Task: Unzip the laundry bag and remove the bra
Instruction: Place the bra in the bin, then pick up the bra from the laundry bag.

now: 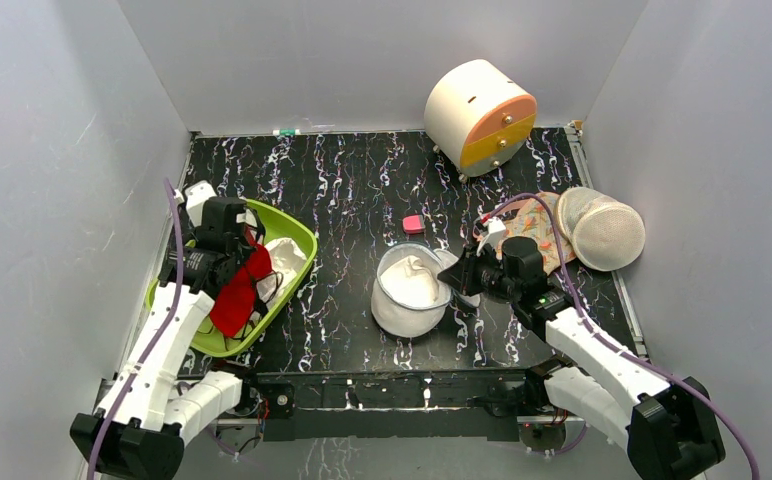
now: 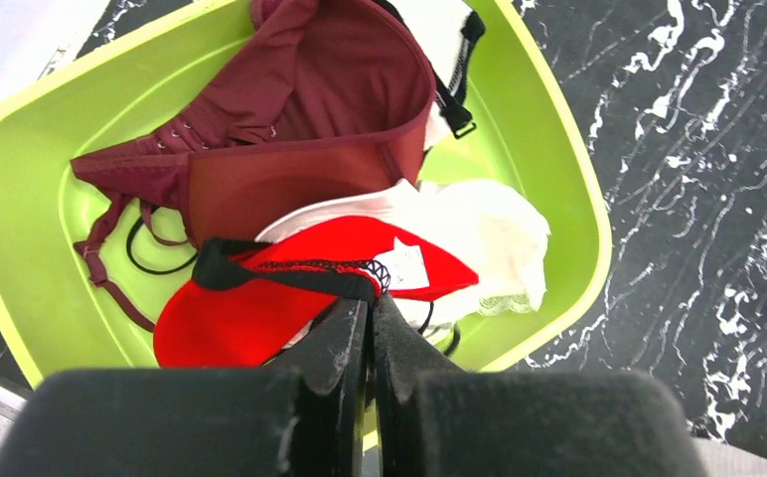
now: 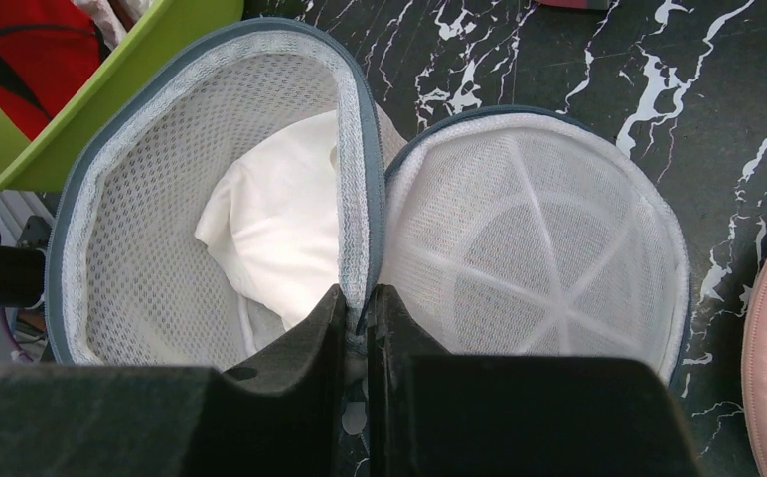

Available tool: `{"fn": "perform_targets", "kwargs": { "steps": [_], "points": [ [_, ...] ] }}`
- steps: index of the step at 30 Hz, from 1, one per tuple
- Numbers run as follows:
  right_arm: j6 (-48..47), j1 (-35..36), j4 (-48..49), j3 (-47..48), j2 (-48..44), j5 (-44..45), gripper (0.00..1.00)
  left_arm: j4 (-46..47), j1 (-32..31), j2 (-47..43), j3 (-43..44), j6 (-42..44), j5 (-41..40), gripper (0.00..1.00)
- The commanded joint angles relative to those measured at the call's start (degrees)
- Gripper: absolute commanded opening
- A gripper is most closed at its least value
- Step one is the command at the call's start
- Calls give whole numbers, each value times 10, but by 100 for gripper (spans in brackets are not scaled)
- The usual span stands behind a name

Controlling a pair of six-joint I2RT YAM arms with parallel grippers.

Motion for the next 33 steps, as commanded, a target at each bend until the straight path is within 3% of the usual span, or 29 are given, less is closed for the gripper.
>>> {"fn": "perform_targets", "kwargs": {
  "steps": [1, 5, 11, 13, 17, 22, 33],
  "points": [
    [1, 2, 23, -4, -7, 1, 0, 38, 21, 10, -4, 21, -23, 0],
    [2, 2, 27, 0, -2, -1, 0, 44, 31, 26, -20, 18, -25, 0],
    [5, 2, 28, 5, -1, -7, 0, 59, 36, 53, -37, 37, -18, 10],
    [5, 1, 27, 5, -3, -9, 0, 73, 36, 42, -36, 48, 4, 22],
    [-2, 2, 41, -3, -19, -14, 0, 83, 36, 19, -25, 48, 68, 63],
    [0, 2, 72, -4, -31, -52, 0, 65, 36, 17, 15, 45, 159, 95],
    [10, 2, 108, -15, -28, -77, 0, 86, 35, 2, 29, -36, 326, 98]
  ]
}}
